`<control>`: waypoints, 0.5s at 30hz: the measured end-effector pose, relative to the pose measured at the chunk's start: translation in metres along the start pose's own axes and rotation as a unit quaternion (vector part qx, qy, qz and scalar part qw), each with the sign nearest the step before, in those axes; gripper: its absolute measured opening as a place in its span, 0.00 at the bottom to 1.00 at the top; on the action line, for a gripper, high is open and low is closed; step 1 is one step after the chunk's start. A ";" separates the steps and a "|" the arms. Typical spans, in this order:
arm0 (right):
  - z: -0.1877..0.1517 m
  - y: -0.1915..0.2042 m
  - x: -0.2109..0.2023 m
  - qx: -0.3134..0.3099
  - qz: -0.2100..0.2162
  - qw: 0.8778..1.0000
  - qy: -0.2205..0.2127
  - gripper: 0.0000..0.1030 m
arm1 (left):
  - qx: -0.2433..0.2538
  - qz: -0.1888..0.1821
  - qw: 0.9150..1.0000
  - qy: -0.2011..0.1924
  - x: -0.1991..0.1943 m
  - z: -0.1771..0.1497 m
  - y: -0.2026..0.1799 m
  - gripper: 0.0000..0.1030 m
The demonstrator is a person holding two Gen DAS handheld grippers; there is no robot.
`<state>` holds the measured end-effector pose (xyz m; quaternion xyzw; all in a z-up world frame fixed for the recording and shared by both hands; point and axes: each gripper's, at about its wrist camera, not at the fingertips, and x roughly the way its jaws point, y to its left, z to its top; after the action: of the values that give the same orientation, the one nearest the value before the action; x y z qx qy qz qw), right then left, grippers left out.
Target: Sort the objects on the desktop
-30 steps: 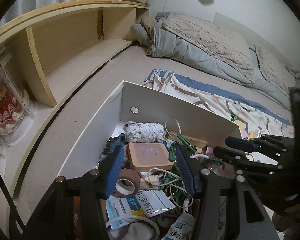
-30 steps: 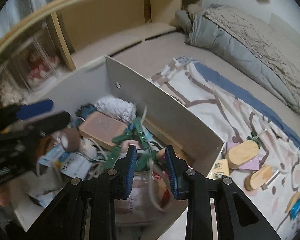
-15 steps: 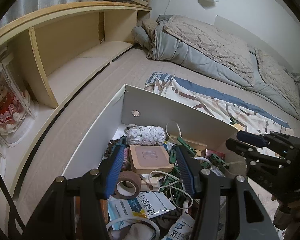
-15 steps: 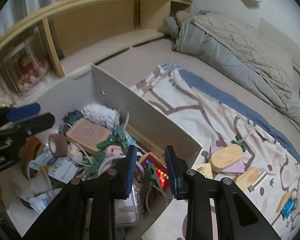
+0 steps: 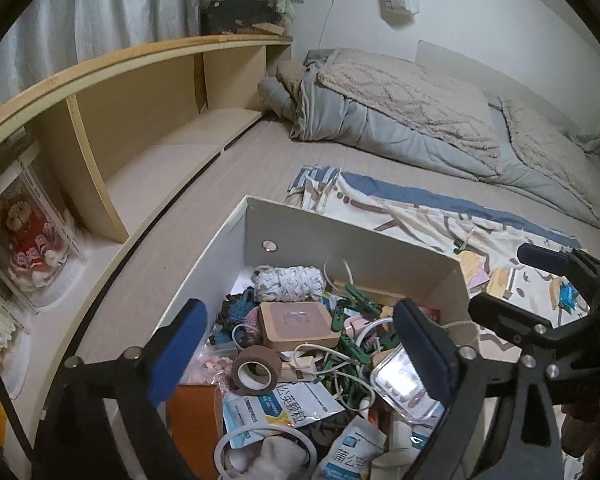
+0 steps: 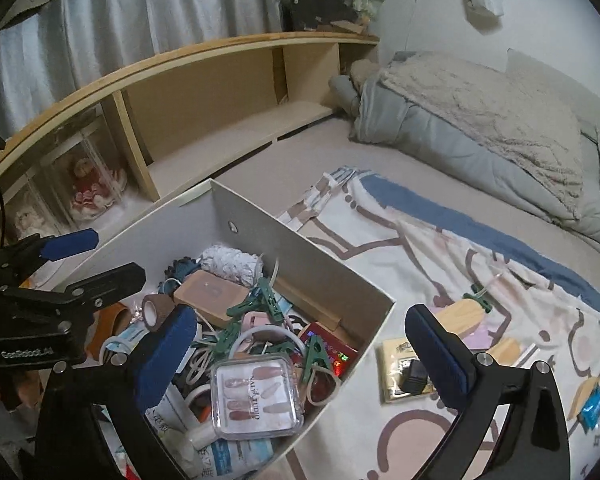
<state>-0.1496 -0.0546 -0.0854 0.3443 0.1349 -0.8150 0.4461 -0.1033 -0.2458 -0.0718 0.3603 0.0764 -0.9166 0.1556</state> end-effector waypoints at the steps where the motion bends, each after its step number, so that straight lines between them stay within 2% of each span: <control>1: 0.000 -0.002 -0.003 0.003 0.000 1.000 -0.003 1.00 | -0.001 0.000 1.000 -0.003 -0.003 0.000 -0.001 0.95; 6: 0.000 -0.008 -0.018 0.018 -0.004 1.000 -0.017 1.00 | -0.006 0.010 1.000 -0.017 -0.017 0.003 -0.004 0.99; 15: -0.005 -0.015 -0.058 0.025 0.001 0.999 -0.042 1.00 | -0.007 0.004 0.999 -0.048 -0.057 0.007 -0.016 0.99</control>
<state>-0.1383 -0.0069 -0.0510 0.3212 0.0953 -0.8312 0.4438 -0.0738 -0.2195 -0.0270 0.3148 0.0735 -0.9318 0.1649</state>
